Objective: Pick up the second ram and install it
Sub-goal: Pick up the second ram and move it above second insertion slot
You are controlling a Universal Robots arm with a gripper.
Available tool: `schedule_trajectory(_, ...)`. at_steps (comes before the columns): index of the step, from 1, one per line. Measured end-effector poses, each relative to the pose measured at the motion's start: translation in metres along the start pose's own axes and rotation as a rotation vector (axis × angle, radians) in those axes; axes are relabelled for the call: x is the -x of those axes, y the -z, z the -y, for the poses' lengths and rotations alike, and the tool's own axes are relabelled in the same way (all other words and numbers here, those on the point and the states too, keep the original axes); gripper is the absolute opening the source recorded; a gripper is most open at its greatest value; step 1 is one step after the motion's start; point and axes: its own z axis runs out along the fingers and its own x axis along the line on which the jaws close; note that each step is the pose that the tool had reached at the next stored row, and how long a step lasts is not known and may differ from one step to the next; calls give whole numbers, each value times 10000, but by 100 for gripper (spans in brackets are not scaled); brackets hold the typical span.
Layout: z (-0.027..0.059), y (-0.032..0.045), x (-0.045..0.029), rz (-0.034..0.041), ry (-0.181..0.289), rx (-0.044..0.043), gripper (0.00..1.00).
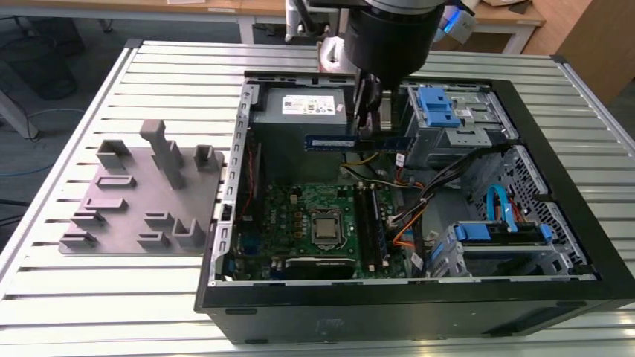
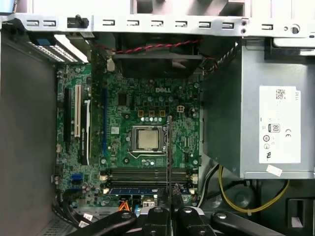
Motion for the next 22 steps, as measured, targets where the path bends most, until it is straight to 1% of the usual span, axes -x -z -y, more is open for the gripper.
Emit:
schedule_trajectory(16,145,-232,-5,0,-1,43,14)
schedule_trajectory(19,152,-286,-11,0,-3,47,14)
schedule_trajectory(22,154,-341,-37,0,-1,50,14)
